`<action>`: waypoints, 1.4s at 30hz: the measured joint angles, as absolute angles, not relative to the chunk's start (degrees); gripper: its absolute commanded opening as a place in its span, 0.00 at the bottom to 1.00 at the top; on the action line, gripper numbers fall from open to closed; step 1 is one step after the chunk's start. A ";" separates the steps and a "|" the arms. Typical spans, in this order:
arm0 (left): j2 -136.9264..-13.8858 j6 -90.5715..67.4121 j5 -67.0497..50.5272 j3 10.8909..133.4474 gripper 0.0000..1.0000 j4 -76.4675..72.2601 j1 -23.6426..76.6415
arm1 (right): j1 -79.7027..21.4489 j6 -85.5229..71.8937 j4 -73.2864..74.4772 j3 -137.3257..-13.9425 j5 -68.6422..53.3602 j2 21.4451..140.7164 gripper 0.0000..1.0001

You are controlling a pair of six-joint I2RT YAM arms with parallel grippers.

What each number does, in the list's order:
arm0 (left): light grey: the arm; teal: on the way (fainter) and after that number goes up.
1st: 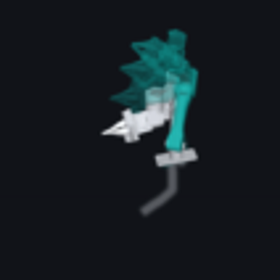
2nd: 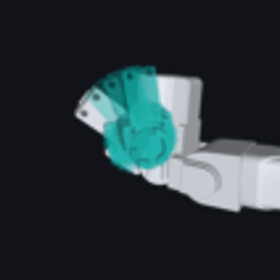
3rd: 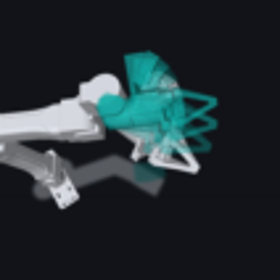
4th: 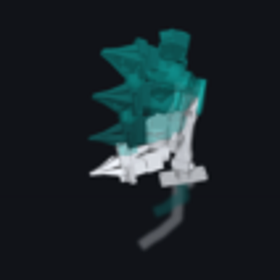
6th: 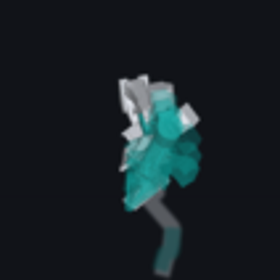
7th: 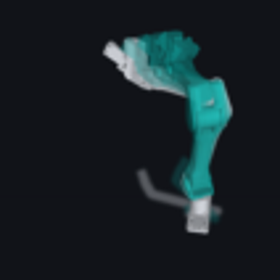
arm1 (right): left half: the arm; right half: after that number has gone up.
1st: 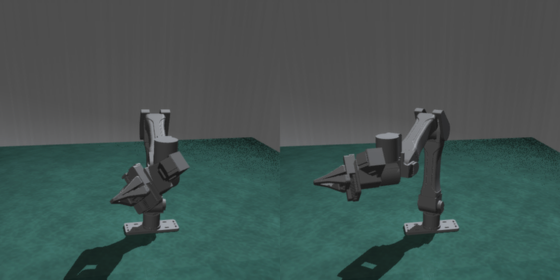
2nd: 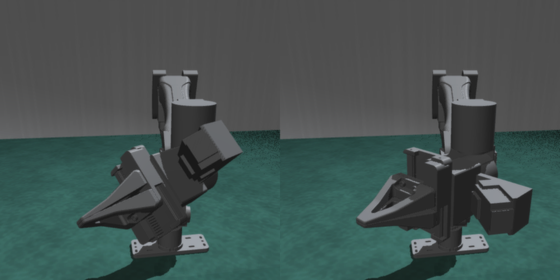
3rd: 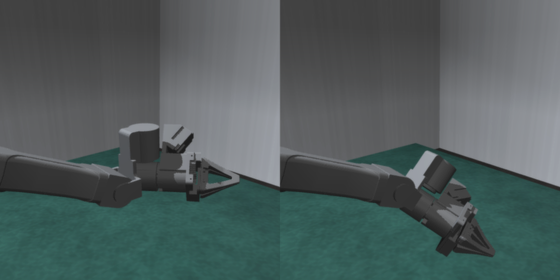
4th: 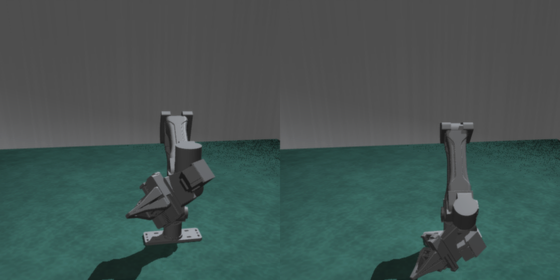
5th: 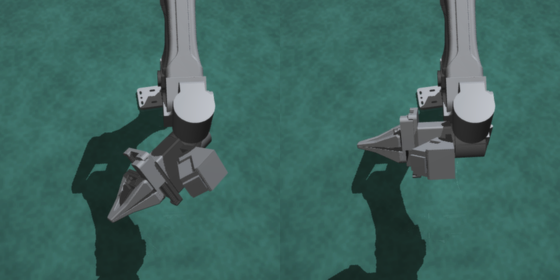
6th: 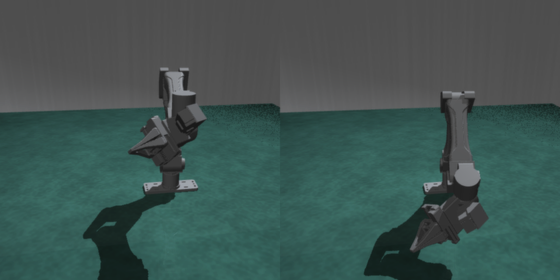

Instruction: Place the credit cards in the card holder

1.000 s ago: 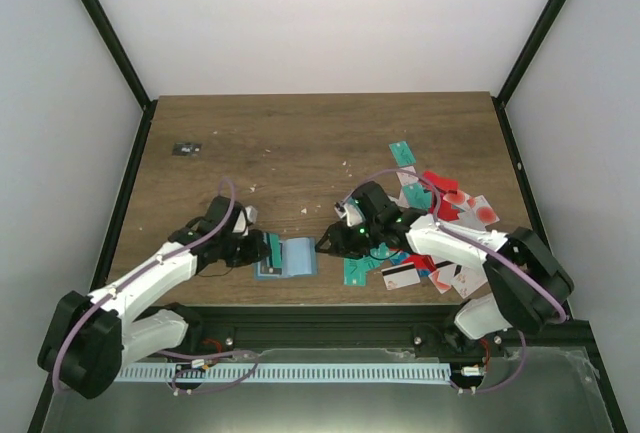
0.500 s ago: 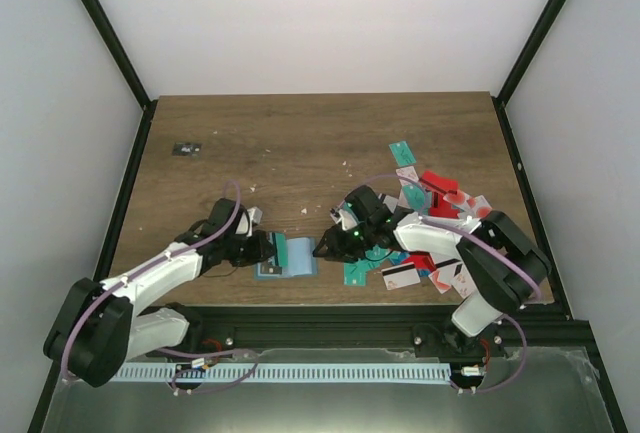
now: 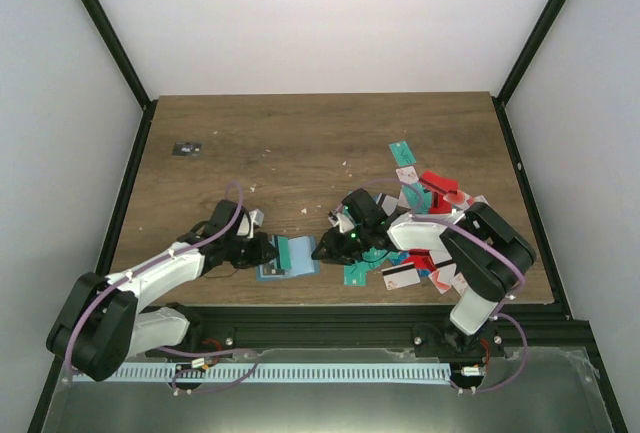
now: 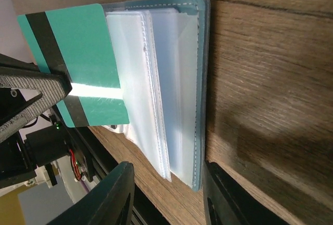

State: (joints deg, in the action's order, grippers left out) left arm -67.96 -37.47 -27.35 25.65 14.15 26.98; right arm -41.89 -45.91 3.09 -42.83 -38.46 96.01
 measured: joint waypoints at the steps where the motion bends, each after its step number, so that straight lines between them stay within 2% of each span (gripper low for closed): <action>1: -68.07 -37.58 -27.51 25.56 0.04 14.04 26.98 | -41.89 -45.95 2.66 -42.57 -38.57 96.07 0.38; 20: -68.10 -45.28 -31.38 21.37 0.04 7.20 26.98 | -41.89 -47.27 -2.50 -39.94 -41.04 98.35 0.33; 42: -69.14 -49.06 -34.33 18.26 0.04 0.27 26.85 | -41.87 -47.40 -3.66 -39.59 -42.52 99.04 0.32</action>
